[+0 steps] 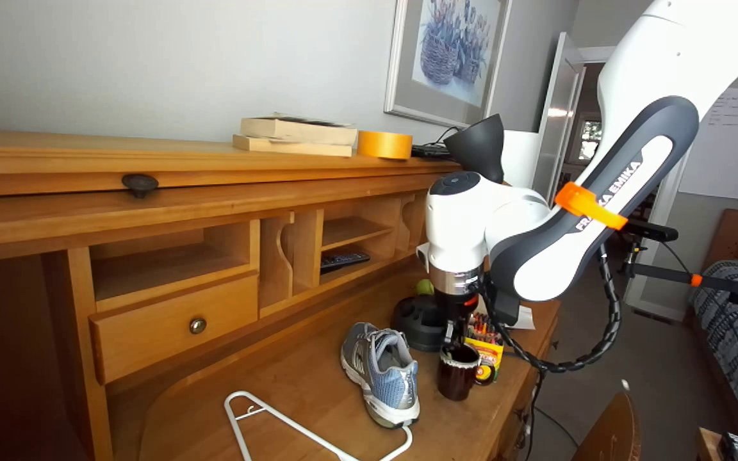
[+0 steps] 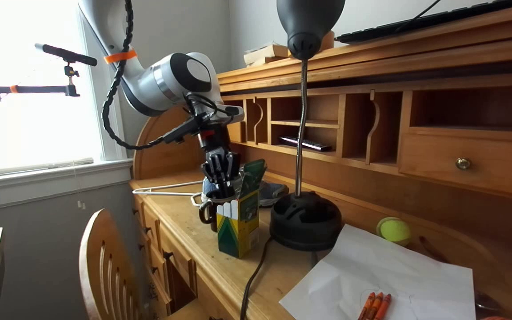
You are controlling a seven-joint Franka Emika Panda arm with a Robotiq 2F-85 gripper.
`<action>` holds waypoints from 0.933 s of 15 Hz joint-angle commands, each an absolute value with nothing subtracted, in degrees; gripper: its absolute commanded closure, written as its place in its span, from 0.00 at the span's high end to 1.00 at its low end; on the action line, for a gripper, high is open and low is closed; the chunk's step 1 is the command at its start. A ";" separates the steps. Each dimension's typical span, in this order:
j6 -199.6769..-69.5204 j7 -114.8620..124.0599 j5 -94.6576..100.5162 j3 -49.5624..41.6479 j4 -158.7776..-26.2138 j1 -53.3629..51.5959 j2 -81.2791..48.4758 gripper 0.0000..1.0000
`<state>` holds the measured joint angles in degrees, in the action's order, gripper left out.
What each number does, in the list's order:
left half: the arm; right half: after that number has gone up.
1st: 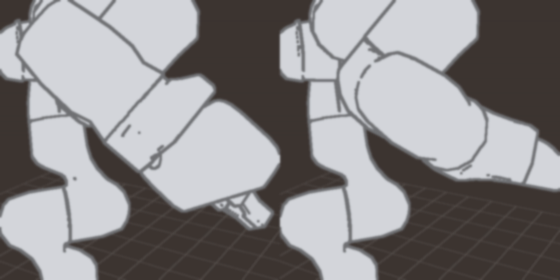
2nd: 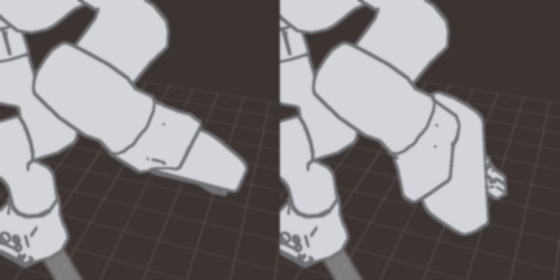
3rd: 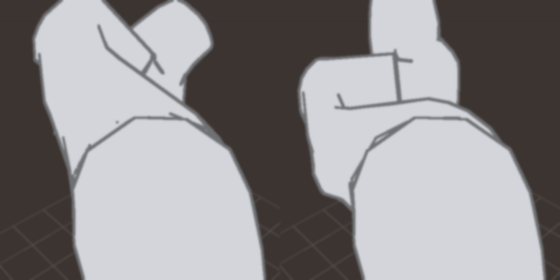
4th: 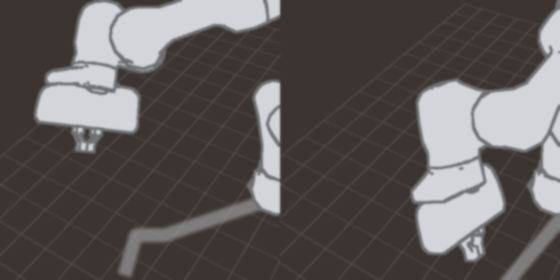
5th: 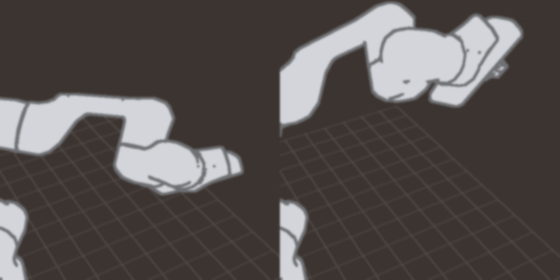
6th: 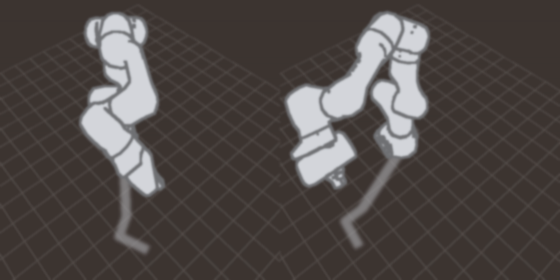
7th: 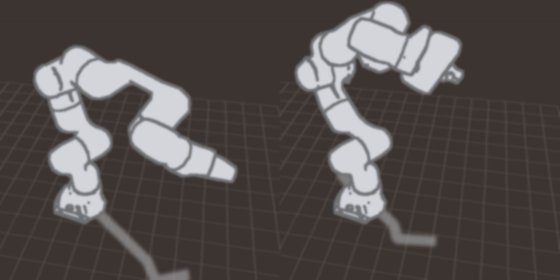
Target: Remove the crayon from the mug and put it in the box.
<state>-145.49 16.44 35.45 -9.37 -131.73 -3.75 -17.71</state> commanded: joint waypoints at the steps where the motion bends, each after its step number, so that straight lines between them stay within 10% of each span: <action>1: -147.02 19.48 38.74 -10.04 -131.50 -4.31 -18.21 0.26; 14: -150.50 16.49 34.87 -8.18 -132.81 -2.64 -17.31 0.16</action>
